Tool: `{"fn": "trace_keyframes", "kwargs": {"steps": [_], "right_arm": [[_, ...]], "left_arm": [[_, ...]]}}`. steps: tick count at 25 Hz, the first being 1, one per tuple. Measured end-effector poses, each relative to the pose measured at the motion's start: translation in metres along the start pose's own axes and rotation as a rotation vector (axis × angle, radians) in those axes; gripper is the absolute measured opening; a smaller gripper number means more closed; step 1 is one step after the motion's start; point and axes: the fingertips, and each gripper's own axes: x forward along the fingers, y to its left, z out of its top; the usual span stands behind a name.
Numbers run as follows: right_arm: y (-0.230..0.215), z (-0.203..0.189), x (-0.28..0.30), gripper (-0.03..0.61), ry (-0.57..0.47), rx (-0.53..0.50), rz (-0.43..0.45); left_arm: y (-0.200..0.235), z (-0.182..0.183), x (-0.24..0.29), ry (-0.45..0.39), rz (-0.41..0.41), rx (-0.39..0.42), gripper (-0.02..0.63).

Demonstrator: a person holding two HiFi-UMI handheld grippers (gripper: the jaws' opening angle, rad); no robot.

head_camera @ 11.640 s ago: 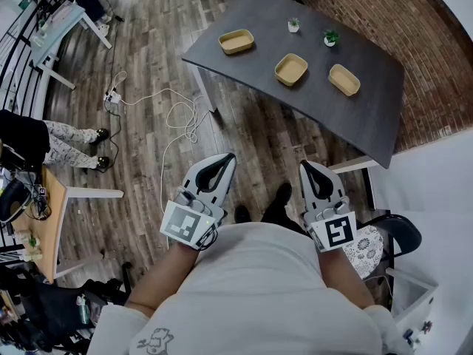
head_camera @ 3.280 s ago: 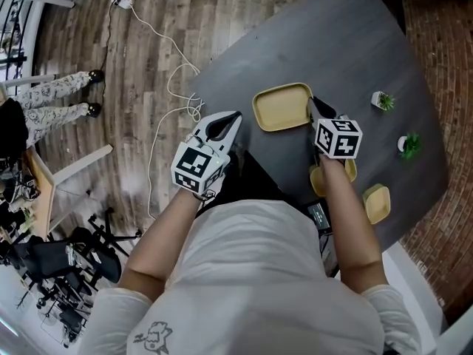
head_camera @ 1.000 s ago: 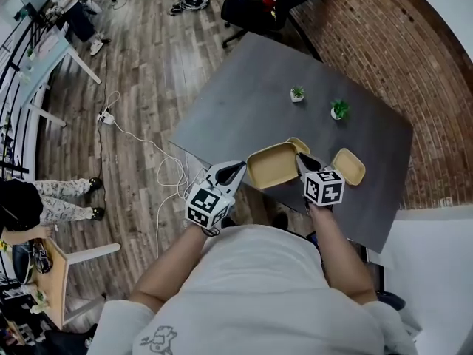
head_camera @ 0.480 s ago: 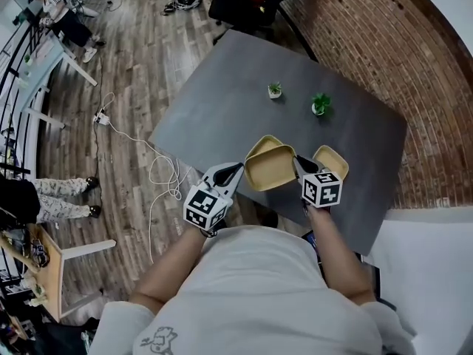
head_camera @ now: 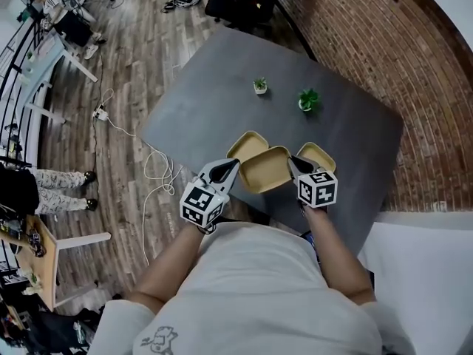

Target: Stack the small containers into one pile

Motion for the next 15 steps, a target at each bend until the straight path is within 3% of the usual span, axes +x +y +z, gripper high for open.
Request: {"fn": "trace_keyframes", "kwargs": {"steps": [15], "right_arm": [[-0.009,0.003,0.042,0.021,0.095,-0.055,0.056]], "left_arm": [[0.025,-0.028,0.016,0.072,0.017,-0.061,0.011]]}}
